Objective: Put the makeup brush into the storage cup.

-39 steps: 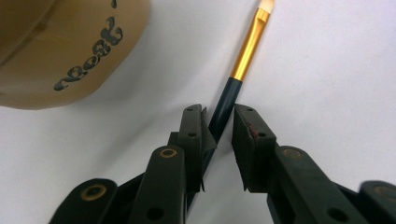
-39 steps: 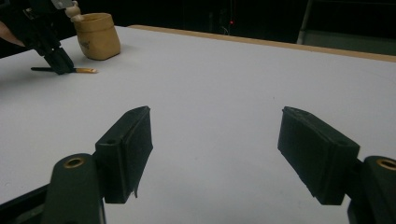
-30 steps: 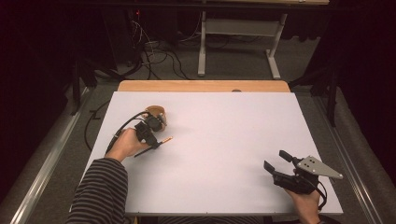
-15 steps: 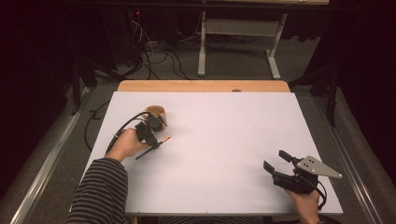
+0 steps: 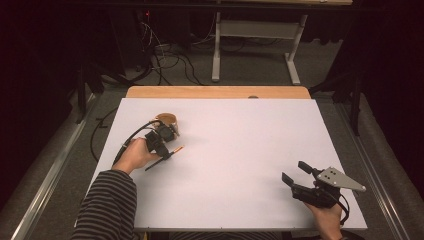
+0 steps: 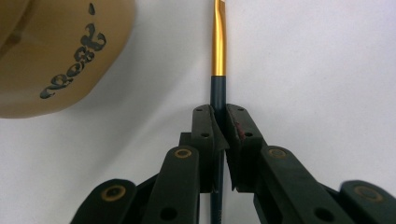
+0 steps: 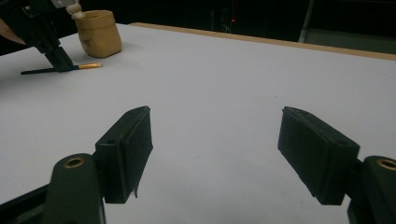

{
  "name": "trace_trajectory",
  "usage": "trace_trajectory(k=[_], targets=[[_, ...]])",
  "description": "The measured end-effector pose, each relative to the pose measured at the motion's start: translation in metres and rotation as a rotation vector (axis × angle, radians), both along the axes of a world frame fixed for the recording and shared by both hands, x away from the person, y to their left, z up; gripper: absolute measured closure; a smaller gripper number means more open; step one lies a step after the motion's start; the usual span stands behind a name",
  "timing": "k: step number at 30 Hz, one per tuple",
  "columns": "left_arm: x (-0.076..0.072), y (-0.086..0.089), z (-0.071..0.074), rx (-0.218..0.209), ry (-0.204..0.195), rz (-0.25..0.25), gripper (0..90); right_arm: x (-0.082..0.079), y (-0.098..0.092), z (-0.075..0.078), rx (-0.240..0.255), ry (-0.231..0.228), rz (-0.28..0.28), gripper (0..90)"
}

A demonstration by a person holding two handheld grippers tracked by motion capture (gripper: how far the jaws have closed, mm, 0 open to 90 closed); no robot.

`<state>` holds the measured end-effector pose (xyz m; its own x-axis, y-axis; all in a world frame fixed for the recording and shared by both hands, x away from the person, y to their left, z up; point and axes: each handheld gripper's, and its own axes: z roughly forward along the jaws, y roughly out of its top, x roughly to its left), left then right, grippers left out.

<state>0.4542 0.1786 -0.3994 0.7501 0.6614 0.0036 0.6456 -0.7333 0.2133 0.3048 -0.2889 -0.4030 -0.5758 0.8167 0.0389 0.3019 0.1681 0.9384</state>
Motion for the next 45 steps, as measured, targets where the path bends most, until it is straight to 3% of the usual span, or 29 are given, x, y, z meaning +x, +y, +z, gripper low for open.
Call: trace_trajectory(k=[9, 22, 36, 45], targets=[[-0.001, 0.000, 0.001, 0.005, -0.008, -0.011, 82.9, 0.001, 0.000, 0.000, -0.004, -0.001, 0.005, 28.1], [-0.004, -0.002, 0.006, -0.024, -0.037, -0.016, 83.0, 0.000, 0.000, 0.000, -0.004, -0.004, 0.004, 28.1], [-0.013, -0.001, 0.022, -0.098, -0.088, -0.033, 83.0, 0.000, 0.000, -0.001, -0.007, -0.002, 0.002, 28.1], [-0.020, -0.004, 0.033, -0.158, -0.122, -0.069, 83.0, 0.000, -0.001, 0.000, -0.003, 0.000, 0.003, 28.1]])
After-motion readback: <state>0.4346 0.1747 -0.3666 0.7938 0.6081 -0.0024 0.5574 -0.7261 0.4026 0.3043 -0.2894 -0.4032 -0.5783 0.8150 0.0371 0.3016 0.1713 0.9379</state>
